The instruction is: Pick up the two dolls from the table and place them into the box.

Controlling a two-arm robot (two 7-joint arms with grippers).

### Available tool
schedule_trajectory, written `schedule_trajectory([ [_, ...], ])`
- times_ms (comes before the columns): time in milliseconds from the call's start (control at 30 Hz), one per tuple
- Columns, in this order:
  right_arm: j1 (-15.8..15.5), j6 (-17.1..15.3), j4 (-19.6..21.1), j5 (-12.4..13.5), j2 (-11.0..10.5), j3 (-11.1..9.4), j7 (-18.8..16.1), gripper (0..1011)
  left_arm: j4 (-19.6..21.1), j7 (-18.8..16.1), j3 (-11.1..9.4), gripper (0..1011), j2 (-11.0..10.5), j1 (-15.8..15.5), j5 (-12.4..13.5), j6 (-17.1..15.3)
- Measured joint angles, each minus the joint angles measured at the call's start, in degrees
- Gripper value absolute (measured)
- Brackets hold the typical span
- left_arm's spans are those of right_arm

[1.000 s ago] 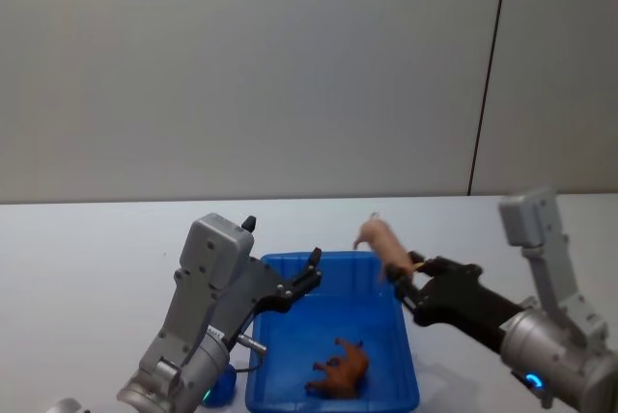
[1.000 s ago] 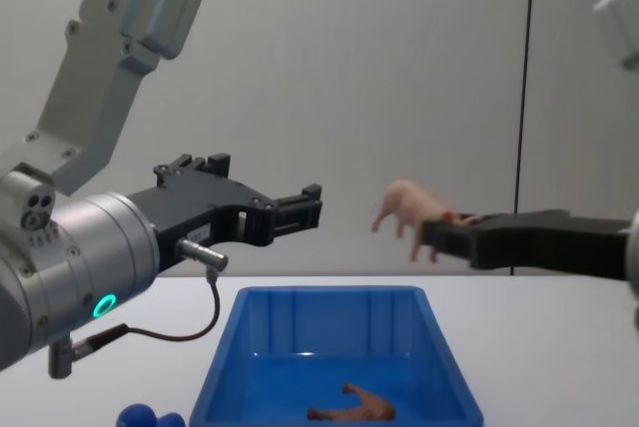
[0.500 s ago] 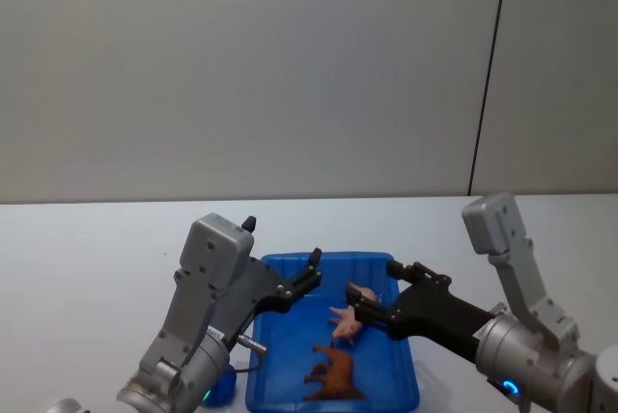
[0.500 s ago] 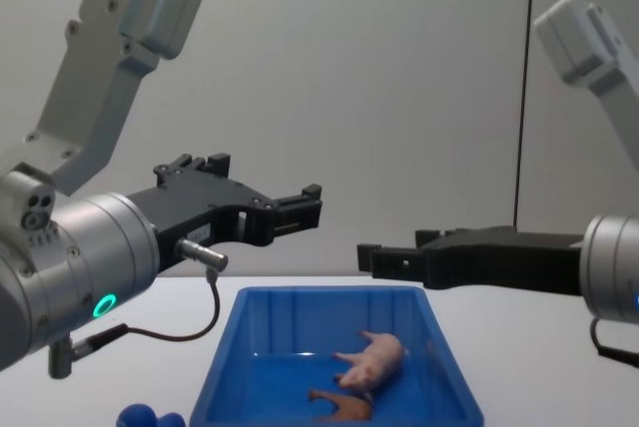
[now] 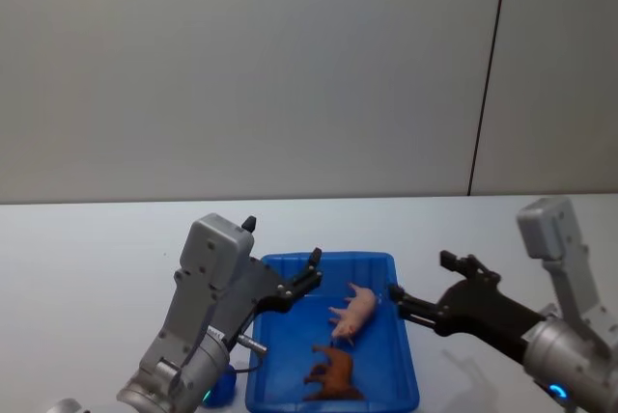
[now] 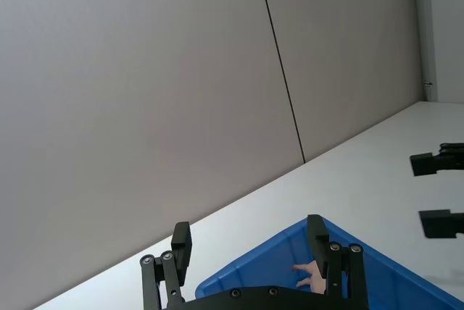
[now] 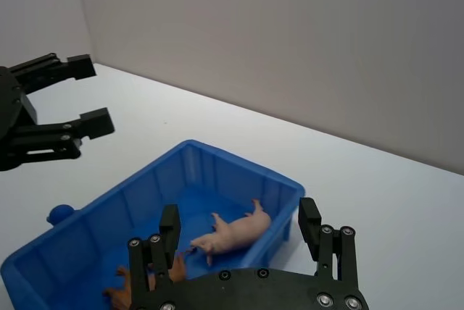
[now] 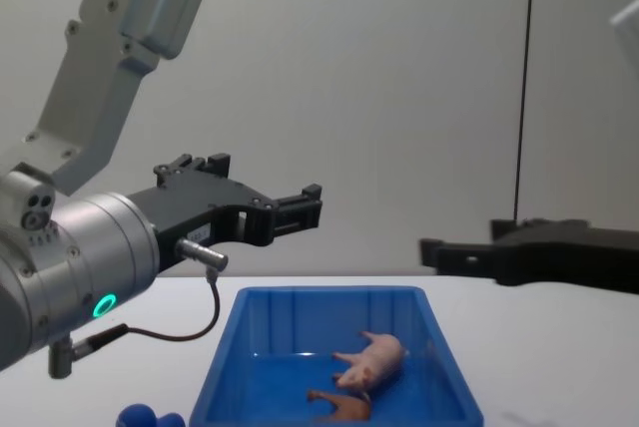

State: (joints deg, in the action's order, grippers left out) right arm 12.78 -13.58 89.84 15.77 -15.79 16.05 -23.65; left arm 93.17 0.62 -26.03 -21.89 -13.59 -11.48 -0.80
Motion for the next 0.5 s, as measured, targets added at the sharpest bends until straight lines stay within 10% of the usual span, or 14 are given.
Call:
schedule_trajectory([
  [500,-3.5,2.5,1.9,2.3,-3.9,-2.5,2.0,1001,0.1,0.0,0.0,1001,-0.1,0.1,0.2,-0.1],
])
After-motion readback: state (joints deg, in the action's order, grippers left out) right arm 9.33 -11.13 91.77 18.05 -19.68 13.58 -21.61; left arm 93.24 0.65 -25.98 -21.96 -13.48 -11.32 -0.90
